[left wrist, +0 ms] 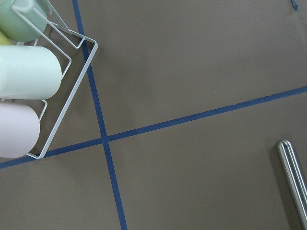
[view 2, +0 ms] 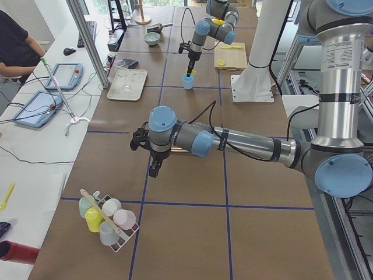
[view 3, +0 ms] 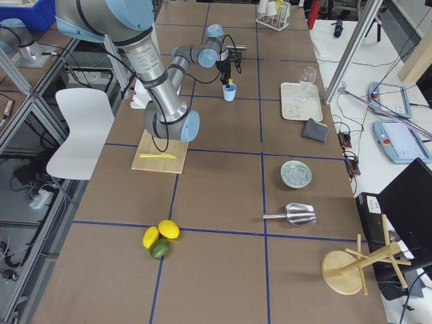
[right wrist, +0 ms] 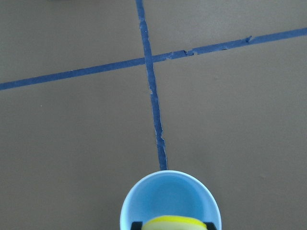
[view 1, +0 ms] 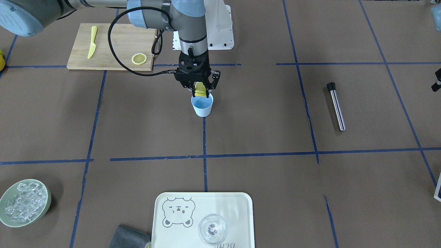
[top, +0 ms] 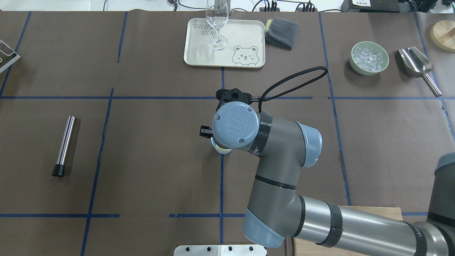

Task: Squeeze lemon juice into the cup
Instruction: 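Lower the lemon slice into the blue cup and open the right gripper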

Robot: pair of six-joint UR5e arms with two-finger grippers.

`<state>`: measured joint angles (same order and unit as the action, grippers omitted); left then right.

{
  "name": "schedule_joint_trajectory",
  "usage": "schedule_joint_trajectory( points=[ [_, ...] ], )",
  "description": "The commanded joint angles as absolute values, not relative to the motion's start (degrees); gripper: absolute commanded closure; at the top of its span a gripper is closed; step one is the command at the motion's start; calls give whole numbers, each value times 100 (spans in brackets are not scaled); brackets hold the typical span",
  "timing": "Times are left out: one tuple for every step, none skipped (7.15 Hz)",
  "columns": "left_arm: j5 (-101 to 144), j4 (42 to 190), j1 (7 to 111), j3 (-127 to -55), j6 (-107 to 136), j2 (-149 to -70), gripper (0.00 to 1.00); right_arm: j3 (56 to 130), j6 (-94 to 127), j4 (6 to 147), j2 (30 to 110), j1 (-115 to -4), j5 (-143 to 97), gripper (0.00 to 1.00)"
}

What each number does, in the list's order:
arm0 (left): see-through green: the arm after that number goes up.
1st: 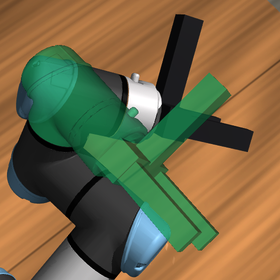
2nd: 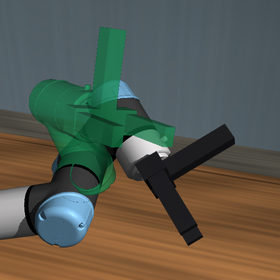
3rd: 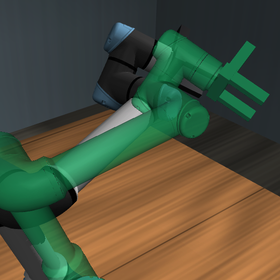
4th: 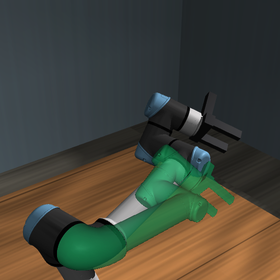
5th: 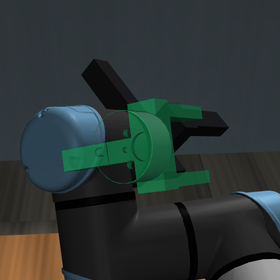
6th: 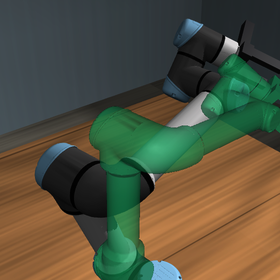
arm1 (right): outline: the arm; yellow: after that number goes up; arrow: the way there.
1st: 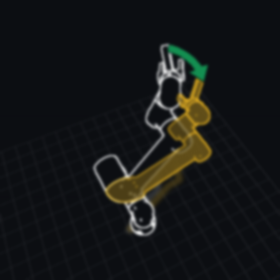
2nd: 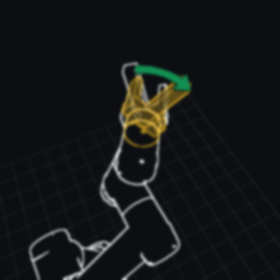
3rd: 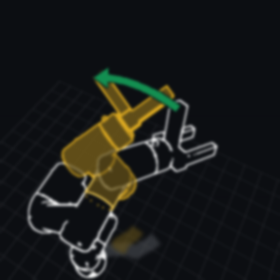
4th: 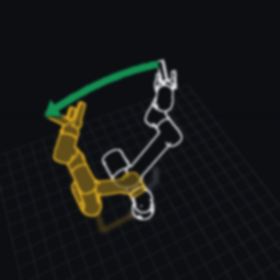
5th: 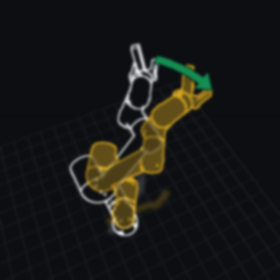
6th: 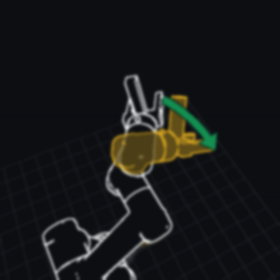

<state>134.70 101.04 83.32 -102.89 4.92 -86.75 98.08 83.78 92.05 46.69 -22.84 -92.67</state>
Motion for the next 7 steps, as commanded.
schedule_joint_trajectory(
  points=[
    [13474, 10107, 8332, -10274, 492, -8684, 0, 9791, 8358, 9202, 4658, -2285, -9272, 39],
    [13474, 10107, 8332, -10274, 492, -8684, 0, 9791, 8358, 9202, 4658, -2285, -9264, 18],
    [13465, 10107, 8332, -10257, 492, -8701, 0, 9791, 8358, 9202, 4658, -2285, -9272, 2],
    [13465, 10107, 8332, -10257, 492, -8701, 0, 9800, 8350, 9202, 4658, -2285, -9272, 0],
    [13465, 10107, 8332, -10248, 492, -8701, 0, 9800, 8350, 9202, 4650, -2294, -9281, 0],
    [13465, 10107, 8332, -10248, 501, -8710, 0, 9817, 8350, 9220, 4658, -2364, -9499, 0],
    [13474, 10099, 8332, -10248, 510, -8745, 0, 9852, 8332, 9246, 4667, -2451, -9666, 0]
  ],
)
